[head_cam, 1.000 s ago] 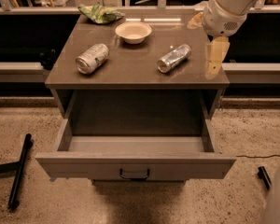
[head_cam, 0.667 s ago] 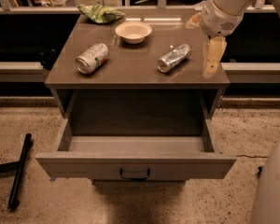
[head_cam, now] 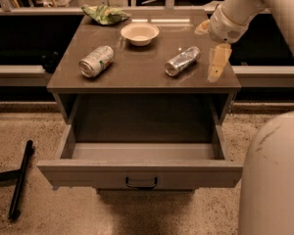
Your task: Place redbull can into top drawer
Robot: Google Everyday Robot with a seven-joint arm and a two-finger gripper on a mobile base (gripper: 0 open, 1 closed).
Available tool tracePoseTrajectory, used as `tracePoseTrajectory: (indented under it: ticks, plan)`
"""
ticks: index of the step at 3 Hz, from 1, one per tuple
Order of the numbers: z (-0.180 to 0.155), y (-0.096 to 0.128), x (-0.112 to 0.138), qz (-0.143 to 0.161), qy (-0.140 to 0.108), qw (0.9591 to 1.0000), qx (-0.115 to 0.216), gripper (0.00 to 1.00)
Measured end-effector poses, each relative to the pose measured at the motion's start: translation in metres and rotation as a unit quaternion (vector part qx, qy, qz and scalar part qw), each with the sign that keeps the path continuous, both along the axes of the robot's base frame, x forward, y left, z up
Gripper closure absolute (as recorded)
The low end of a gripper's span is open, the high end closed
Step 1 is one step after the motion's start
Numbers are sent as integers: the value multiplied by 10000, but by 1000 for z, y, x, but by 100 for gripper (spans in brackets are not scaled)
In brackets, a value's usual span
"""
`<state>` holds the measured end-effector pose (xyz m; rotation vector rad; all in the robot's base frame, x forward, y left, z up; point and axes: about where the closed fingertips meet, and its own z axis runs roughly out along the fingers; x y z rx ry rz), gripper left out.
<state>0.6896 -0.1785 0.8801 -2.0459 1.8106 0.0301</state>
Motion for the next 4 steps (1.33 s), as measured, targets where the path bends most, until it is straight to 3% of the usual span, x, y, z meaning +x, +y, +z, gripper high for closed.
tracePoseTrajectory:
  ticks: [4]
  plan:
    - [-39, 25, 38, -152, 236, 9986, 452, 0]
